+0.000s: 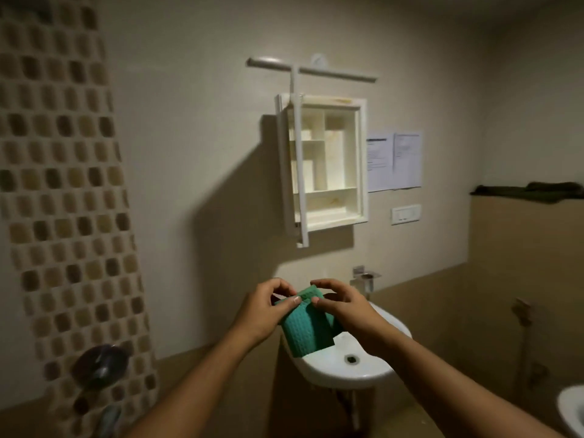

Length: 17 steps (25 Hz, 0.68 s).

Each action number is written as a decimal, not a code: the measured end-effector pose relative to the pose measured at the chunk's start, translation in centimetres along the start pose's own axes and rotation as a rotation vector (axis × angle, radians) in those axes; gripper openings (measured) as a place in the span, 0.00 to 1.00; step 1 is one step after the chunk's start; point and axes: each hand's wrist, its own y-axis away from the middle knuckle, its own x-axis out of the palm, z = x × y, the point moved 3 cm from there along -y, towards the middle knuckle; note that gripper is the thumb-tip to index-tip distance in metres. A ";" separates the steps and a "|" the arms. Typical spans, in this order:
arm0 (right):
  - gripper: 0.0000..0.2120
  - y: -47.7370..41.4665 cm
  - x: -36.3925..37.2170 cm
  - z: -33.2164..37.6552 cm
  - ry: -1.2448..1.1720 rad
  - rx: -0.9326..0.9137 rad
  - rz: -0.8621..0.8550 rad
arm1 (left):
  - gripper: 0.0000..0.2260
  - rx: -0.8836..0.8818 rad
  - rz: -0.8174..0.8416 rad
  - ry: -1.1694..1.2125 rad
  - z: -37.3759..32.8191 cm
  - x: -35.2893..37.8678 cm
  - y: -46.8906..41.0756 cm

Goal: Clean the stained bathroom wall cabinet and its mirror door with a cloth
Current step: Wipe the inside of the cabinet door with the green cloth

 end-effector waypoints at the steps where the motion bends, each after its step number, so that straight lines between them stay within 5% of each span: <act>1: 0.19 0.0 -2.2 0.3 0.009 -0.001 -0.029 | 0.02 0.015 0.010 0.026 -0.9 1.9 -1.7; 7: 0.16 -4.4 -15.2 -0.1 0.093 0.031 -0.186 | 0.03 0.064 0.105 0.132 -4.0 13.6 -12.4; 12: 0.11 -11.8 -25.1 0.6 0.043 0.016 -0.315 | 0.11 -0.086 0.208 0.429 -5.0 20.1 -22.6; 17: 0.19 -18.8 -32.1 3.4 0.118 0.030 -0.262 | 0.09 -0.054 0.156 0.415 -7.6 22.7 -32.6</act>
